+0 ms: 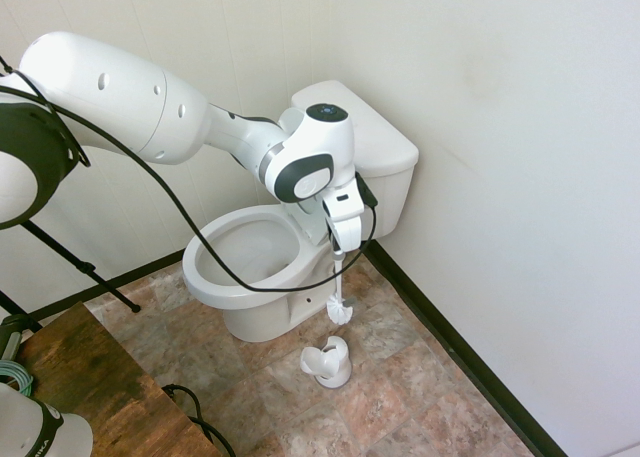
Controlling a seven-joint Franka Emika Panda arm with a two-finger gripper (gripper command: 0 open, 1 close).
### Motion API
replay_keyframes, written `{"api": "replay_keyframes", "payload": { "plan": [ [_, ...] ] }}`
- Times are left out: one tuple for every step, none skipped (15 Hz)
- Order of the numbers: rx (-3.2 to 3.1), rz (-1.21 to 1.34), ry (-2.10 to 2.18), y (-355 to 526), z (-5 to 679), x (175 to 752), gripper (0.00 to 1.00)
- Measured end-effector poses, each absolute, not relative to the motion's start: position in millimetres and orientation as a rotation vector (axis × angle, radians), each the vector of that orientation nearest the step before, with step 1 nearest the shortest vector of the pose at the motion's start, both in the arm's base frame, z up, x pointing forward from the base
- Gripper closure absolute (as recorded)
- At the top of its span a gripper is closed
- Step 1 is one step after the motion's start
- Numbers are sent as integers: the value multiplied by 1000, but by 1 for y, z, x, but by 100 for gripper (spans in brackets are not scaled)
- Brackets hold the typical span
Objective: Clean the toilet
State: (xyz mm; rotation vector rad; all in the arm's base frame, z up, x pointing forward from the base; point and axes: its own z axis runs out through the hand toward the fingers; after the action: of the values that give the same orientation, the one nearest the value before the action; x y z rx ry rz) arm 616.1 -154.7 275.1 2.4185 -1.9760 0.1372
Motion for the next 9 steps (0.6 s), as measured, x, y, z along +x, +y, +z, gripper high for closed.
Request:
{"api": "replay_keyframes", "payload": {
  "plan": [
    [2414,132,-1977,-157,267,610,100],
    [2409,132,-1979,-159,259,605,100],
    [2404,131,-1982,-160,251,599,100],
    [2400,126,-1983,-161,243,595,100],
    [2395,117,-1983,-161,236,590,100],
    [2390,110,-1982,-161,228,586,100],
    [2387,101,-1979,-161,218,582,100],
    [2383,88,-1976,-160,209,579,100],
    [2380,80,-1976,-159,200,575,100]
  ]
}}
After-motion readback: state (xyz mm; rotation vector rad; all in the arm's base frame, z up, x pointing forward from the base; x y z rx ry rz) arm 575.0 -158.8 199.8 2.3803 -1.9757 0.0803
